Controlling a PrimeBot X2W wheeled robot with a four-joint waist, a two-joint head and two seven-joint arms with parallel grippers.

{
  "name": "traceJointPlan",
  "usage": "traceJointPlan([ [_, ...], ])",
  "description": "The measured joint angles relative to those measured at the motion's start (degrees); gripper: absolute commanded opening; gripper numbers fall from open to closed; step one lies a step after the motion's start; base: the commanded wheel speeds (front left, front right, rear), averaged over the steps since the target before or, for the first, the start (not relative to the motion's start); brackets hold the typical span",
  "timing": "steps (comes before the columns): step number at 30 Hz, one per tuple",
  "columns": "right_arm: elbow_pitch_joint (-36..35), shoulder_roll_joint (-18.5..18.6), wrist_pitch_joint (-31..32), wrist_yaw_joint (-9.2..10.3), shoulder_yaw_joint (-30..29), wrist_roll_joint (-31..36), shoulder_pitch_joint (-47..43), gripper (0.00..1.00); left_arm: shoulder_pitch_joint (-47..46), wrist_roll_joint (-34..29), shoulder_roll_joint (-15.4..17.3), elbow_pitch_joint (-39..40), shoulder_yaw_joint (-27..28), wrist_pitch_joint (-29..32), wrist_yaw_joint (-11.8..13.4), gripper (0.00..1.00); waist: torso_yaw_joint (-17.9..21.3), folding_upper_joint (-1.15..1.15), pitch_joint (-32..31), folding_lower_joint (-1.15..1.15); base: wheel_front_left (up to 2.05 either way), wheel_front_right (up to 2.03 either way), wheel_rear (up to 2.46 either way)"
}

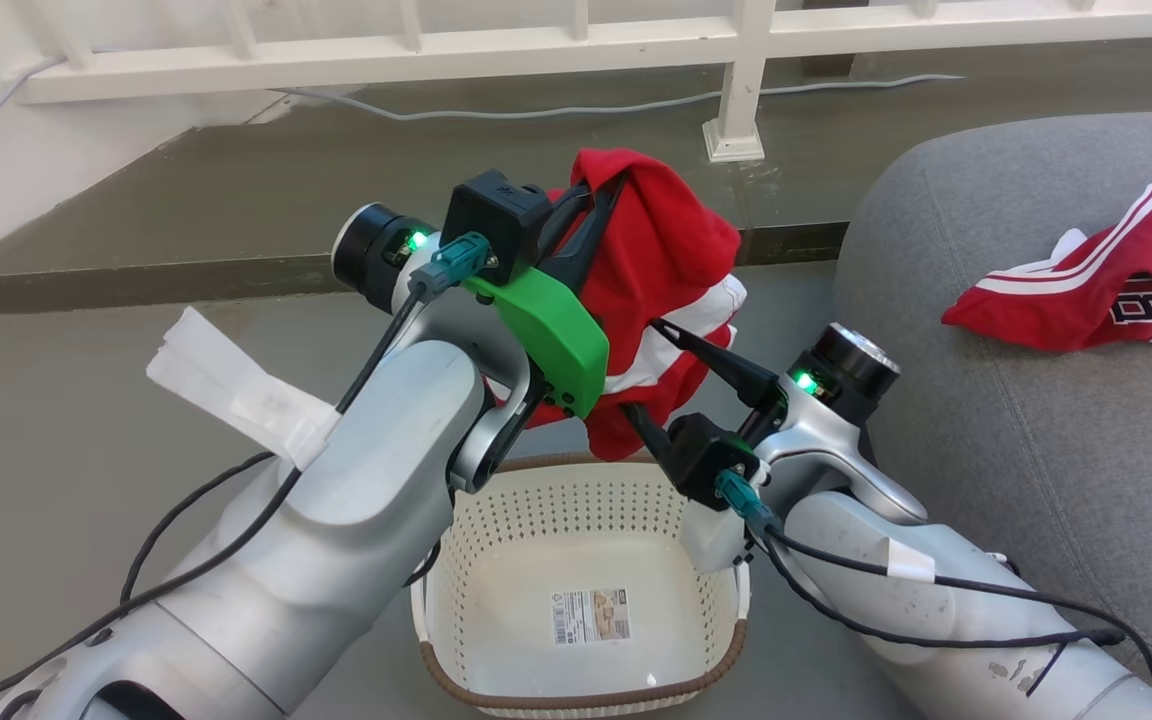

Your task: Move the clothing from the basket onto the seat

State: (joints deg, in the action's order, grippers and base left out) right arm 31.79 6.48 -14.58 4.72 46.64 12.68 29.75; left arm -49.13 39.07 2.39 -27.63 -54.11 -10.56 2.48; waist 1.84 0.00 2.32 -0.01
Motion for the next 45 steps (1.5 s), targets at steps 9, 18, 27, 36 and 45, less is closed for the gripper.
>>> traceJointPlan([
  [9, 0.2, -0.1, 0.0, 0.56, -0.3, -1.0, 0.3, 0.00, -0.1, 0.0, 0.0, 0.0, 0.0, 0.0, 0.1, 0.00, 0.3, 0.00, 0.4, 0.00, 0.00, 0.00, 0.00],
  [18, -3.6, 0.0, 0.0, 1.02, -2.4, -4.8, 0.3, 0.00, -0.1, 0.2, 0.5, -1.4, 0.6, 0.0, 0.8, 0.00, 1.7, 0.00, 1.0, 0.00, 0.00, 0.00, 0.00],
  [27, -7.9, 3.7, 0.0, 1.53, -6.7, -7.1, 0.2, 0.00, 1.0, 1.8, 1.1, -2.2, 1.2, -0.2, 1.1, 1.00, 3.8, 0.00, 1.4, 0.01, 0.00, 0.00, 0.00],
  [36, -11.6, 7.4, 0.0, 1.94, -10.8, -8.7, -1.1, 0.00, 3.0, 2.1, 1.8, -3.1, 1.2, -0.7, 1.1, 1.00, 5.8, 0.00, 1.0, 0.01, 0.00, 0.00, 0.00],
  [45, -14.0, 10.8, 0.0, 2.37, -15.4, -9.7, -3.8, 0.00, 4.8, 2.1, 1.9, -3.1, 0.3, -1.4, 0.5, 1.00, 7.8, 0.00, 0.5, 0.01, 0.00, 0.00, 0.00],
])
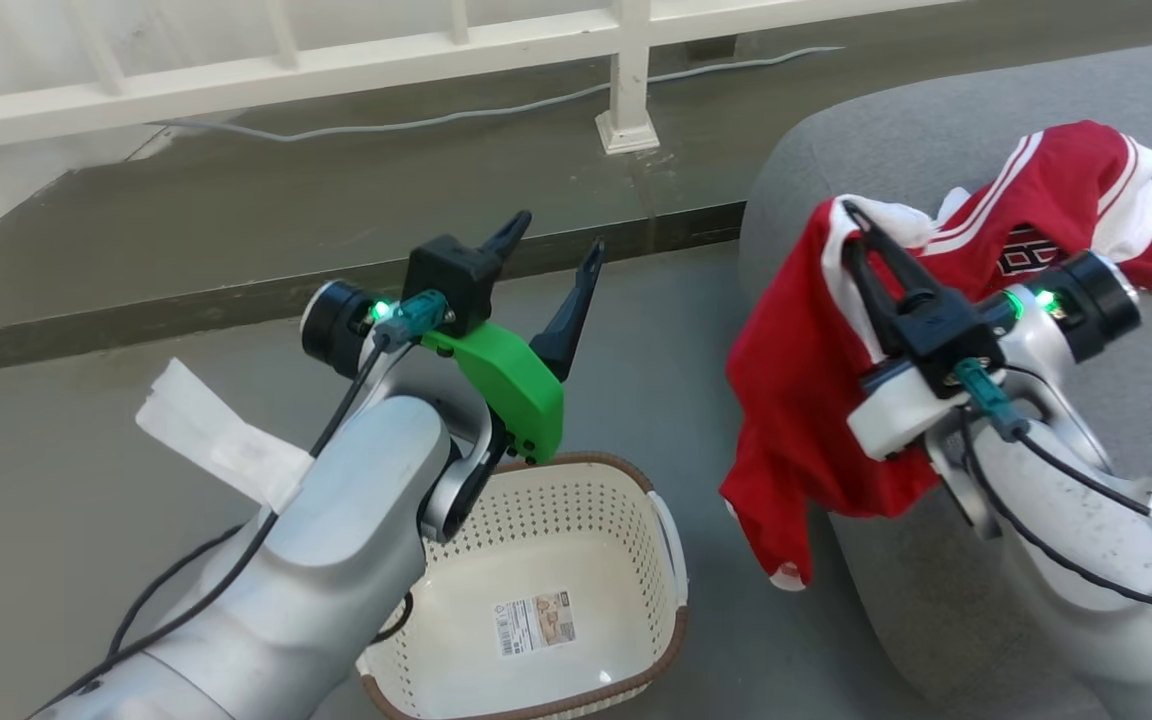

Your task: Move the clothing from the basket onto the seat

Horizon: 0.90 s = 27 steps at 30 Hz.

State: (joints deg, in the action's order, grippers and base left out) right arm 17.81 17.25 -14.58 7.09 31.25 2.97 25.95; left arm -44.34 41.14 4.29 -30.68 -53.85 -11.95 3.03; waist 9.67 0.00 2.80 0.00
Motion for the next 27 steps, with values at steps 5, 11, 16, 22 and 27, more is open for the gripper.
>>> traceJointPlan([
  [5, -1.0, 1.5, 0.0, 0.00, -3.4, -1.6, -1.8, 0.00, 1.1, 0.0, 0.0, 0.5, -0.4, -0.3, -0.3, 1.00, 1.7, 0.00, -0.2, 0.00, 0.00, 0.00, 0.00],
  [11, -2.8, 2.1, 0.0, 0.01, -7.9, -4.5, -3.1, 0.00, 1.8, -0.1, 0.0, 1.9, -0.9, -0.7, -0.5, 1.00, 4.4, 0.00, -0.1, 0.00, 0.00, 0.00, 0.00],
  [16, -4.4, 1.5, 0.0, 0.03, -12.3, -9.1, -3.8, 0.00, 2.2, -0.2, 0.0, 3.0, -1.6, -0.8, -0.5, 1.00, 7.1, 0.00, 0.3, 0.00, 0.00, 0.00, 0.00],
  [22, -5.3, 1.0, 0.0, 0.07, -15.0, -11.2, -5.4, 0.00, 2.2, -0.5, -0.1, 3.9, -1.9, -0.8, -0.5, 1.00, 10.7, 0.00, 1.2, 0.00, 0.00, 0.00, 0.00],
  [27, -6.3, 1.5, 0.0, 0.07, -16.5, -12.4, -5.5, 0.00, 2.3, -0.7, -0.2, 5.0, -2.4, -0.8, -0.5, 1.00, 13.7, 0.00, 2.1, 0.00, 0.00, 0.00, 0.00],
])
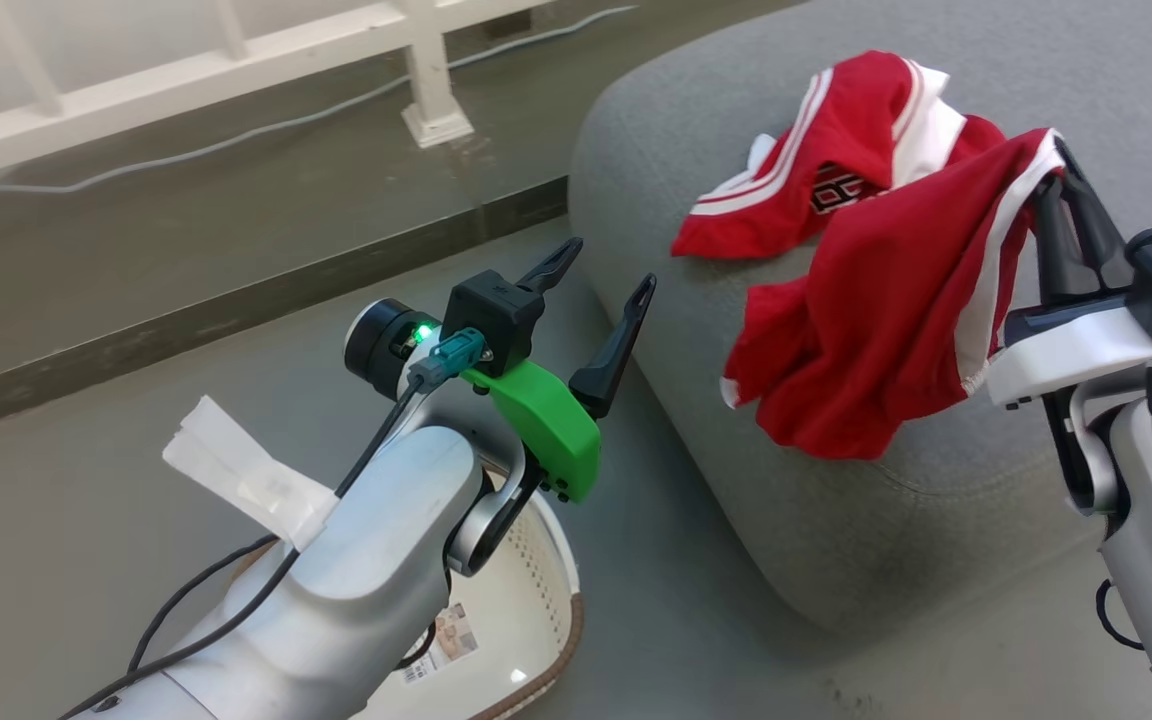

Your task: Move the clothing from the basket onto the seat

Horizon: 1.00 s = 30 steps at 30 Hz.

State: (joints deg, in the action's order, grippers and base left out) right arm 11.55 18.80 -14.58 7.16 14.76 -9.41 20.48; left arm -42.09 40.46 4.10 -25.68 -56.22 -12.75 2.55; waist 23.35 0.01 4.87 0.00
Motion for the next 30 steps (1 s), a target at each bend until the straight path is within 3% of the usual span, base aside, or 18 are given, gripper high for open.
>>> traceJointPlan([
  [12, -0.3, 0.8, 0.0, -0.14, -3.8, -4.8, -1.3, 0.00, 0.0, -2.2, -0.1, 1.9, -1.5, -0.2, 0.1, 1.00, 5.6, 0.00, 3.0, 0.00, 0.00, 0.00, 0.00],
  [17, 0.1, 0.7, 0.6, -1.63, -5.0, -7.7, -0.6, 0.00, -0.2, -2.4, -0.1, 2.4, -2.0, 0.2, 0.1, 1.00, 6.8, 0.00, 5.1, 0.00, 0.00, 0.00, 0.00],
  [30, 3.2, 5.3, 6.6, -3.57, -10.5, -11.0, 17.0, 0.00, -2.9, -3.4, -0.2, 4.8, -3.5, 1.9, 0.1, 1.00, 4.7, 0.00, 9.2, 0.00, 0.00, 0.00, 0.00],
])
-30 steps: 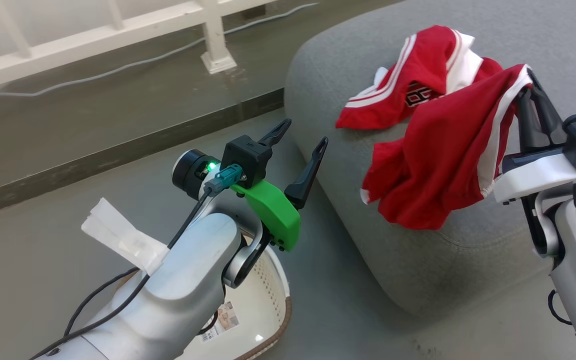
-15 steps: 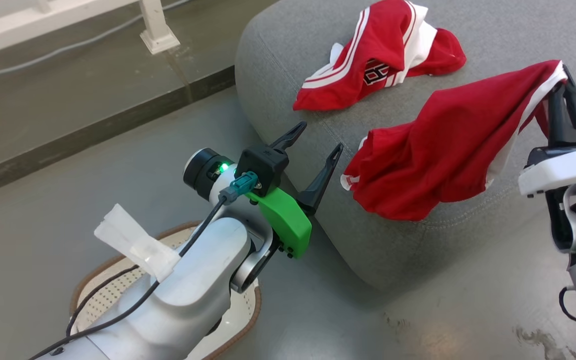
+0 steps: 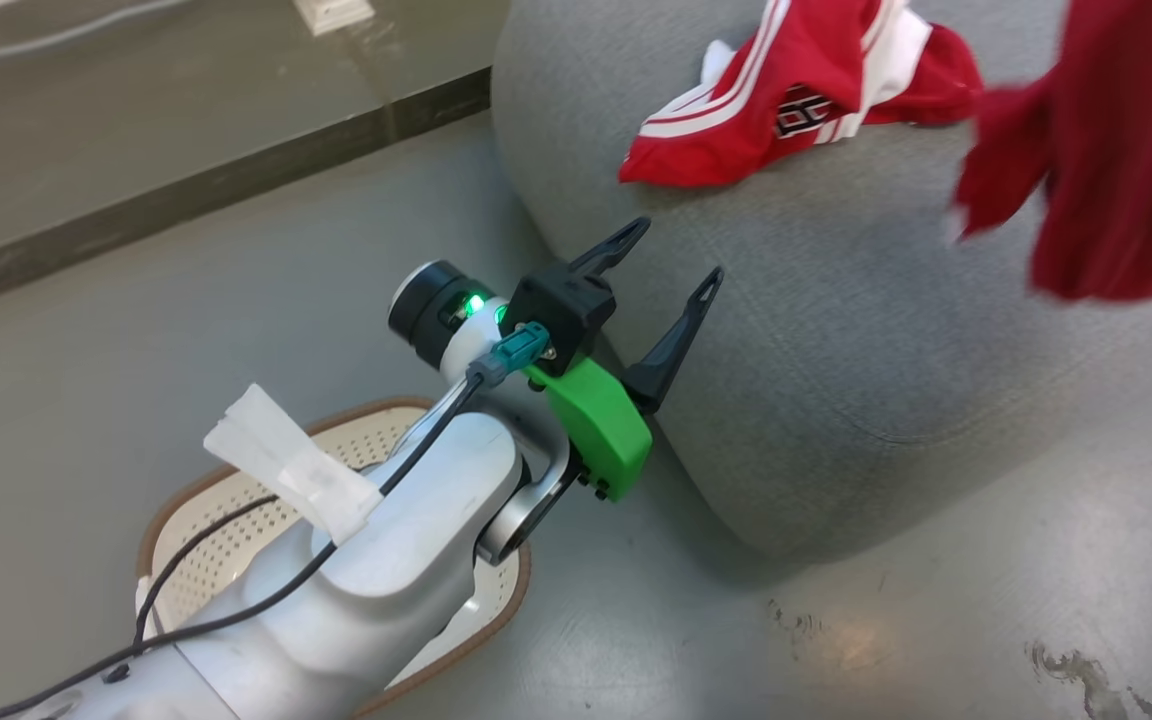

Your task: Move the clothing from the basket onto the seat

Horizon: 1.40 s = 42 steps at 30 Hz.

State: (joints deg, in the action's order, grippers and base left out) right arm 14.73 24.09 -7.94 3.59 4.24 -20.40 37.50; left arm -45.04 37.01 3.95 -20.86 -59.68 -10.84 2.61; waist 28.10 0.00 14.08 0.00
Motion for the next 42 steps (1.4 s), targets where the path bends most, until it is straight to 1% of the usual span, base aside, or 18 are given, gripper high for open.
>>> traceJointPlan([
  [4, 2.1, 2.3, 2.2, 0.05, -2.2, -0.6, 5.5, 0.00, -1.2, -0.3, -0.1, 1.1, -0.3, 0.7, 0.0, 1.00, -1.5, 0.00, 1.4, 0.00, 0.00, 0.00, 0.00],
  [5, 3.5, 3.5, 3.1, 0.12, -3.3, -0.6, 7.8, 0.00, -2.0, -0.6, -0.1, 1.4, -0.6, 0.8, 0.0, 1.00, -2.4, 0.00, 2.2, 0.00, 0.00, 0.00, 0.00],
  [10, 7.0, 6.2, 5.1, 1.11, -5.8, -0.9, 12.0, 0.00, -3.1, -2.2, -0.2, 2.8, -1.5, 1.5, 0.0, 1.00, -4.9, 0.00, 4.0, 0.00, 0.00, 0.00, 0.00],
  [12, 8.4, 7.2, 5.7, 1.14, -6.6, -0.9, 13.1, 0.00, -3.7, -2.5, -0.3, 3.2, -1.7, 1.8, 0.0, 1.00, -6.0, 0.00, 4.8, 0.00, 0.00, 0.00, 0.00],
  [13, 9.1, 7.5, 5.9, 1.18, -7.0, -0.9, 13.5, 0.00, -4.0, -2.5, -0.3, 3.4, -1.8, 1.9, 0.0, 1.00, -6.5, 0.00, 5.2, 0.00, 0.00, 0.00, 0.00],
  [15, 10.6, 8.1, 6.2, 1.94, -8.0, -0.9, 14.1, 0.00, -4.7, -2.7, -0.3, 4.0, -1.9, 2.3, 0.0, 1.00, -7.7, 0.00, 6.0, 0.00, 0.00, 0.00, 0.00],
  [20, 14.2, 8.5, 6.3, 2.43, -9.2, -0.9, 14.3, 0.00, -6.3, -3.3, -0.4, 4.9, -2.5, 3.1, -0.1, 1.00, -10.6, 0.00, 8.1, 0.00, 0.00, 0.00, 0.00],
  [24, 16.3, 7.5, 6.2, 2.59, -9.2, -0.9, 14.4, 0.00, -6.9, -3.5, -0.5, 5.4, -2.6, 3.5, -0.1, 1.00, -12.7, 0.00, 9.7, 0.00, 0.00, 0.00, 0.00],
  [30, 20.5, 2.4, 5.4, 2.66, -6.9, -0.8, 14.6, 0.00, -7.9, -3.9, -0.5, 6.1, -2.8, 4.0, 0.0, 1.00, -14.7, 0.00, 12.6, -0.01, 0.00, 0.00, 0.00],
  [34, 24.7, -0.1, 4.9, 3.04, -6.3, -0.8, 13.8, 0.00, -7.9, -4.0, -0.1, 6.2, -3.2, 4.3, 0.0, 1.00, -15.5, 0.00, 13.9, -0.01, 0.00, 0.00, 0.00],
  [42, 31.2, -1.8, 4.9, 3.07, -5.7, -0.8, 13.4, 0.00, -7.9, -4.0, 0.4, 6.3, -3.3, 4.3, 0.0, 1.00, -15.7, 0.00, 14.5, -0.01, 0.00, 0.00, 0.00],
])
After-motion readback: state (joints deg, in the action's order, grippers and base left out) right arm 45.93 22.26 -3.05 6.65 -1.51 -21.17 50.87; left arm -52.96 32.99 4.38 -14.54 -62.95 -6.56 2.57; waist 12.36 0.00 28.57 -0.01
